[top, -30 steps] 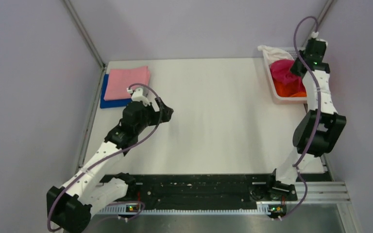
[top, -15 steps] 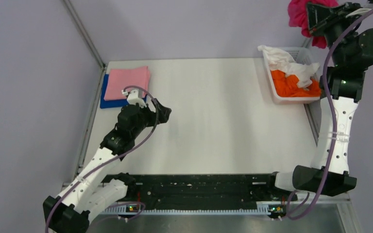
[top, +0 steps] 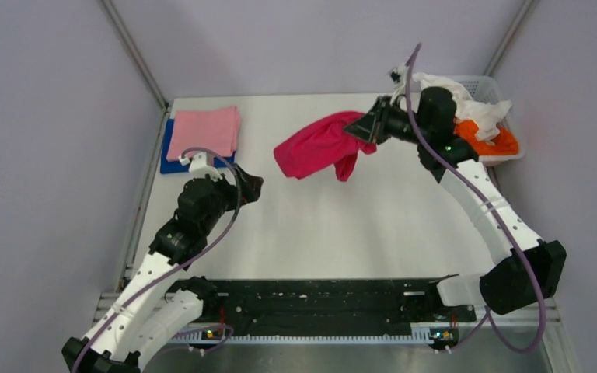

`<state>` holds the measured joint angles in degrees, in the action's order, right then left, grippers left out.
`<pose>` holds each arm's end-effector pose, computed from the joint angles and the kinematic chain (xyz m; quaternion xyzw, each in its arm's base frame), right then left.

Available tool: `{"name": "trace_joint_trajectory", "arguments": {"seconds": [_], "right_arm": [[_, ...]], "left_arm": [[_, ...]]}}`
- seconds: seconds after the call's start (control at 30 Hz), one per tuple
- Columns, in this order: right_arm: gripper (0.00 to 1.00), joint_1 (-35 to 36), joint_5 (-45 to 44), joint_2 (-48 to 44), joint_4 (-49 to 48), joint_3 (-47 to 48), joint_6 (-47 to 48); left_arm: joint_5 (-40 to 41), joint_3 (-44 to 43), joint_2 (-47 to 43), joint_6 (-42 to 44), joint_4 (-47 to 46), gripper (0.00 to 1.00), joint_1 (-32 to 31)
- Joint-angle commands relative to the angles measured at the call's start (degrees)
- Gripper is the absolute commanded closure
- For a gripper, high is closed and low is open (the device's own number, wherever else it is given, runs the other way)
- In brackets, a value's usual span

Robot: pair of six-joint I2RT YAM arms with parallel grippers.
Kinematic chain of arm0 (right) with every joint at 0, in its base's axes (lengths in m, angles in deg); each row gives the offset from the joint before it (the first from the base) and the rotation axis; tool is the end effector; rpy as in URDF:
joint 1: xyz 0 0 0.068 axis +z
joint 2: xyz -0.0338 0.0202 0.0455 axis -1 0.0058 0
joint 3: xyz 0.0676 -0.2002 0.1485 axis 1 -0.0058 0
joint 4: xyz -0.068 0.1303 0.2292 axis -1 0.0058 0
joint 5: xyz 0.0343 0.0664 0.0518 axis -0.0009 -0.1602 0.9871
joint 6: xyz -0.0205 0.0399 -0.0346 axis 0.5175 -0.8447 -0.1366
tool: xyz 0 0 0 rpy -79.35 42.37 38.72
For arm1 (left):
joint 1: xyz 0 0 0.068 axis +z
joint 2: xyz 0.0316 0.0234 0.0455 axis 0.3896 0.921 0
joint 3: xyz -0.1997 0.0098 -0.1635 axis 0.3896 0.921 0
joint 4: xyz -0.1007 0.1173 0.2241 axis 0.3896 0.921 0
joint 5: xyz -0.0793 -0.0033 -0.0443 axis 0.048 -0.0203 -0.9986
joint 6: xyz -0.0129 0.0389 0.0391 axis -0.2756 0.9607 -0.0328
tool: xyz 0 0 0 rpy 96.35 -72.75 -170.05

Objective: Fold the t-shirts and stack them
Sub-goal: Move the tshirt to the center of the board, then flatten out the tshirt

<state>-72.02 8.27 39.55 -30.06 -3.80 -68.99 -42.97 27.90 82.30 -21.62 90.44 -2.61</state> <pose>0.2939 0.1201 0.4252 -0.1768 0.7043 0.4724 0.4996 0.1818 -0.0808 0.2959 -0.1178 0.7976 -0.2547 0.5339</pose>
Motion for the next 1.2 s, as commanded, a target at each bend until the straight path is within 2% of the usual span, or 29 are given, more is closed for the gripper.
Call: {"name": "trace_joint_trajectory", "arguments": {"seconds": [0.0, 0.03, 0.07, 0.1, 0.17, 0.23, 0.33, 0.4, 0.5, 0.63, 0.73, 0.87, 0.93, 1.17], "right_arm": [[0.68, 0.54, -10.64, -0.77, 0.53, -14.86, -0.37], [0.5, 0.52, -16.97, -0.18, 2.85, -17.63, -0.83], [0.28, 0.54, -24.27, 0.4, 5.63, -19.47, -1.5], [0.16, 0.54, -31.24, 0.73, 9.04, -20.6, -1.89], [0.1, 0.54, -41.53, 0.36, 14.03, -21.95, -2.11], [0.08, 0.54, -46.9, -1.75, 15.52, -24.03, -2.47], [0.08, 0.52, -49.53, -5.72, 14.89, -27.88, -2.48], [0.08, 0.54, -47.3, -7.64, 12.52, -30.85, -2.1], [0.09, 0.49, -39.49, -9.06, 7.53, -35.08, 0.0], [0.1, 0.54, -33.32, -8.64, -1.75, -37.14, 1.83], [0.1, 0.54, -32.06, -5.09, -7.4, -36.34, 2.87], [0.13, 0.54, -30.86, 3.22, -11.15, -32.98, 3.64], [0.16, 0.61, -29.68, 8.03, -11.01, -30.54, 3.53], [0.2, 1.79, -27.36, 19.52, -15.92, -27.22, 2.85]], "left_arm": [[4.72, -0.01, -1.9, -1.41, 3.3, 0.01, 0.07], [5.62, -0.08, -2.01, -1.76, 4.03, 0.01, 0.07], [6.5, -0.21, -1.83, -2.21, 4.88, 0.01, 0.09], [7.23, -0.36, -1.39, -2.6, 5.61, 0.01, 0.11], [7.97, -1.11, 0.09, -3.42, 7.34, 0.01, 0.07], [7.36, -1.62, 2.53, -4.5, 7.8, 0.01, 0.12], [4.38, -2.69, 8.99, -5.56, 6.6, 0.01, 0.18], [2.59, -4.17, 14.37, -5.23, 5.29, 0.01, 0.15], [0.38, -8.28, 24.12, -4.46, 4.31, 0.01, 0.28], [-3.84, -14.51, 37.43, -2.32, 2.53, 0.01, 0.44], [-8.43, -20.15, 46.23, -1.26, 2.68, 0.07, 0.73], [-12.49, -26.21, 56.32, -0.44, 4.59, 0.26, 0.75], [-12.98, -28.1, 59.86, -0.28, 5.3, 0.32, 0.75], [-20.77, -27.11, 65.07, -0.59, 1.31, 0.34, 0.68]]}}
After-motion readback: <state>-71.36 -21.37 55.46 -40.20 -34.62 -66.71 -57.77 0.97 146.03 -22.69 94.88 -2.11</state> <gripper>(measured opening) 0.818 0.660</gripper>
